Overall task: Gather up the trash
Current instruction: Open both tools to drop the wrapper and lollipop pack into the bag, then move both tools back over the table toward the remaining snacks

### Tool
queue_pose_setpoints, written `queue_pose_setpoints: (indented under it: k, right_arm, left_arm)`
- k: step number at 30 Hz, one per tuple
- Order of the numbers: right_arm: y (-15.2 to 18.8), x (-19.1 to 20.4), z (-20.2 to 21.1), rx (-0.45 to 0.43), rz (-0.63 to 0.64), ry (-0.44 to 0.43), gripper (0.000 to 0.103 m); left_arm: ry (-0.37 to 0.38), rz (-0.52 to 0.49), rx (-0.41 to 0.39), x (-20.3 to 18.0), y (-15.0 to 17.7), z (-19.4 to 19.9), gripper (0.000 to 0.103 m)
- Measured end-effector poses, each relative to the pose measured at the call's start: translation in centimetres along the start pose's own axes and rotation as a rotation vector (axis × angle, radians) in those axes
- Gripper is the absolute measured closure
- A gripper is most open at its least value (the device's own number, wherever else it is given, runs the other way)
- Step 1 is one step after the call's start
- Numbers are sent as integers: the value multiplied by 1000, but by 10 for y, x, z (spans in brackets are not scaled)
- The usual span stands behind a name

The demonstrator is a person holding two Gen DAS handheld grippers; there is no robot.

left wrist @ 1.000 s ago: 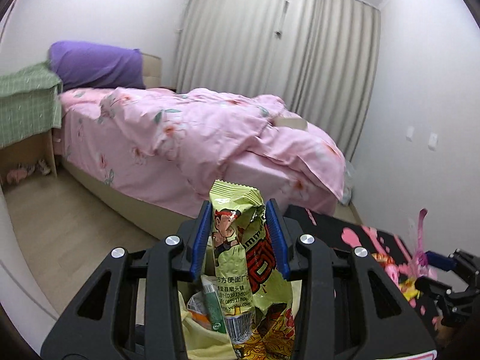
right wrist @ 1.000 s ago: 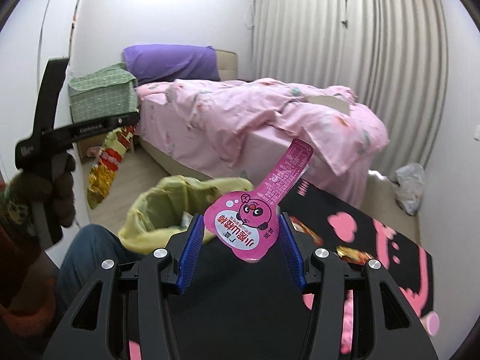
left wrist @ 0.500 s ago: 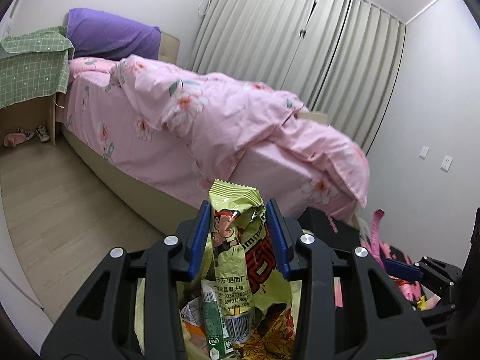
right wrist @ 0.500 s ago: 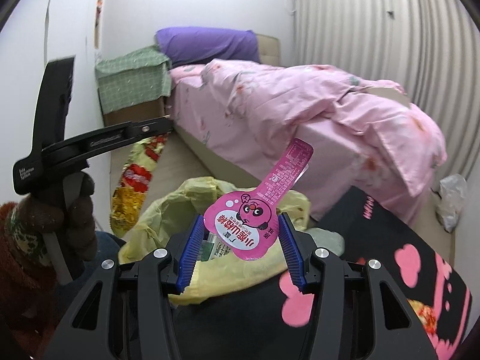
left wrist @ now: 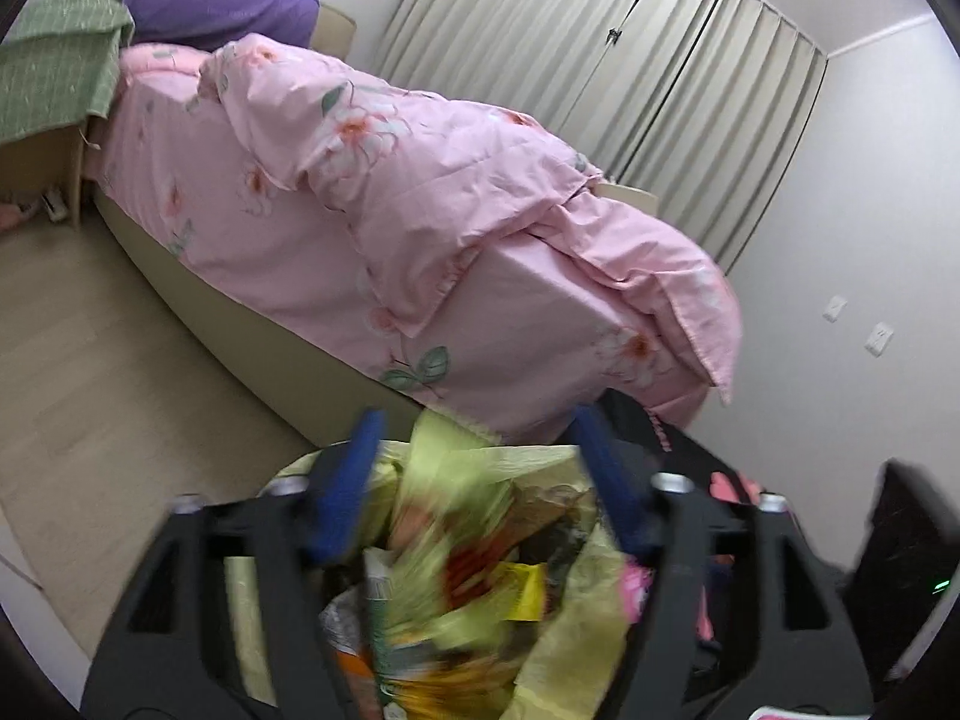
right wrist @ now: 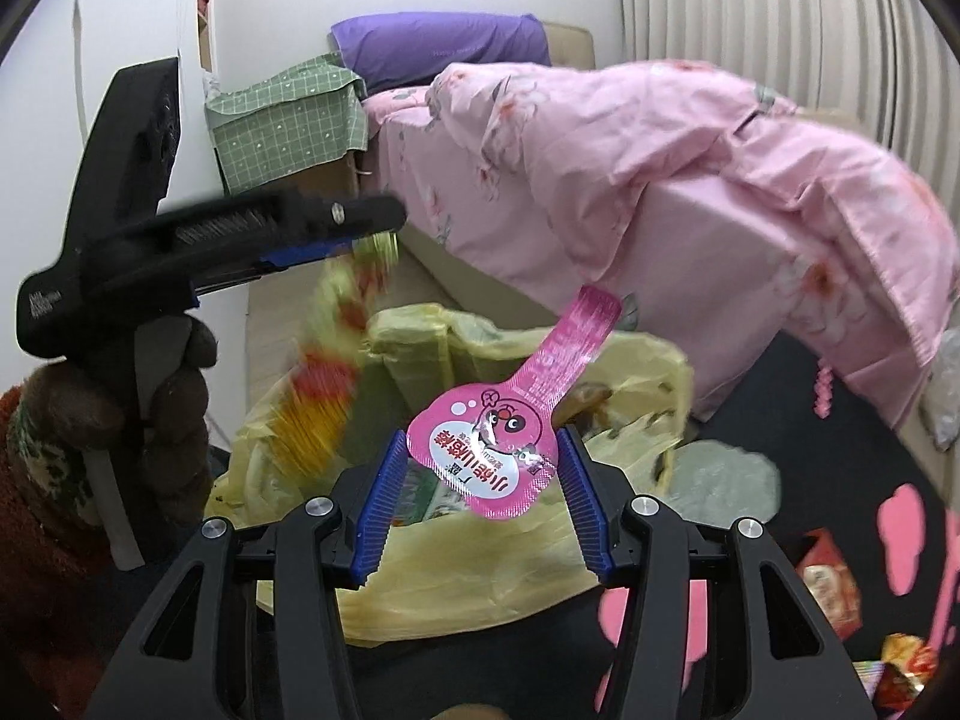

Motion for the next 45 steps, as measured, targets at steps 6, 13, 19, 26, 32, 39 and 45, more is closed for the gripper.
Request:
queue_pose_setpoints:
  k: [6,13,19,26,32,39,45]
  right_arm:
    - [7,0,8,-11,-6,28,45]
    - [24,-17,55,-45,-64,99,45]
    - [70,-42,123,-66,-158,223,45]
    - [142,-78,183,-2,-303,317,45]
    - [199,-93,214,20,-376,349,45]
    - [246,-107,231,19,-492,360,45]
    - [256,-120,244,-30,-538,398,45]
  left_arm:
    - [-55,-10,-35,-1,-7,23,12]
    - [-57,-14,-21,-16,-5,39,9]
    - [47,-97,37,-61,14,34,9]
    - [299,-265,272,-142,51,-7,9]
    - [388,-508,438,-214,91,-62,9]
    - [287,-690,445,-270,112,-138,9]
    - [274,-620,572,-264,121,-158,9]
Point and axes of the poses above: each gripper's, at about its wrist camera, not at the fingertips, and z roughly against the way its jaws point, x to its left, y to its underside, the point moved 1 cm from there along -z, roughly the way its jaws point, and after that the axes turned 1 degree about y, right-handed, at the moved point
